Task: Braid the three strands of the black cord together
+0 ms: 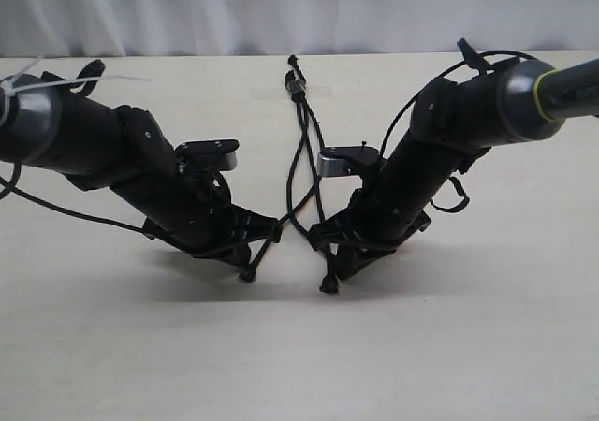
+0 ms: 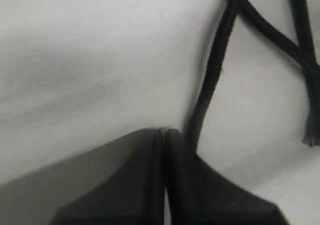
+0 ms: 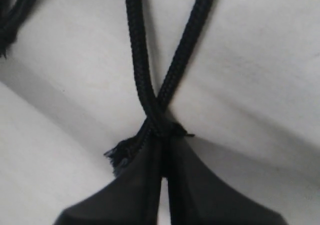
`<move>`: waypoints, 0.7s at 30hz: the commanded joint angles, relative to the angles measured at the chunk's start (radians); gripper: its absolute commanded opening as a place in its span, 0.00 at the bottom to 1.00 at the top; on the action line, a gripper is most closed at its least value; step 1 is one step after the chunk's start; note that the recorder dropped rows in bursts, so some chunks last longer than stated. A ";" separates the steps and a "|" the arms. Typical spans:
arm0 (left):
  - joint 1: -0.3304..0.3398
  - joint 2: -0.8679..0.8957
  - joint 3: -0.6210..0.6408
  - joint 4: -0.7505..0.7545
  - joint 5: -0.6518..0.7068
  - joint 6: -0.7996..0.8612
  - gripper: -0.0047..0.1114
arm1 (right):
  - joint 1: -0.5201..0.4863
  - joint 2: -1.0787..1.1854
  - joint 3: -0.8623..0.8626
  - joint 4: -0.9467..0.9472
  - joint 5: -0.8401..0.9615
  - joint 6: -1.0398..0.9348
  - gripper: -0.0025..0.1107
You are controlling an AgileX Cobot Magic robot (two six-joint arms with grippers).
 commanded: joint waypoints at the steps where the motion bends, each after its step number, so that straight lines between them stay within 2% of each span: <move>1: -0.040 0.025 0.005 -0.026 0.024 -0.002 0.08 | -0.001 0.004 0.006 -0.006 -0.013 0.034 0.06; 8: -0.075 0.025 0.005 -0.056 0.043 0.000 0.08 | -0.001 0.004 0.006 -0.017 -0.016 0.098 0.09; 11: -0.063 0.025 -0.011 -0.050 0.118 0.056 0.08 | -0.001 -0.004 0.002 -0.017 -0.016 0.119 0.28; 12: -0.034 0.017 -0.037 -0.035 0.194 0.056 0.08 | -0.001 -0.020 0.002 -0.020 -0.016 0.119 0.35; 14: 0.030 -0.012 -0.074 0.001 0.291 0.056 0.08 | -0.017 -0.059 0.002 -0.058 0.001 0.156 0.43; 15: 0.057 -0.028 -0.082 0.016 0.316 0.056 0.08 | -0.029 -0.077 0.002 -0.080 0.012 0.169 0.44; 18: 0.206 -0.141 -0.087 0.137 0.419 0.040 0.08 | -0.120 -0.180 0.013 -0.216 0.097 0.241 0.44; 21: 0.286 -0.233 -0.087 0.241 0.487 -0.022 0.08 | -0.182 -0.265 0.060 -0.236 0.114 0.243 0.43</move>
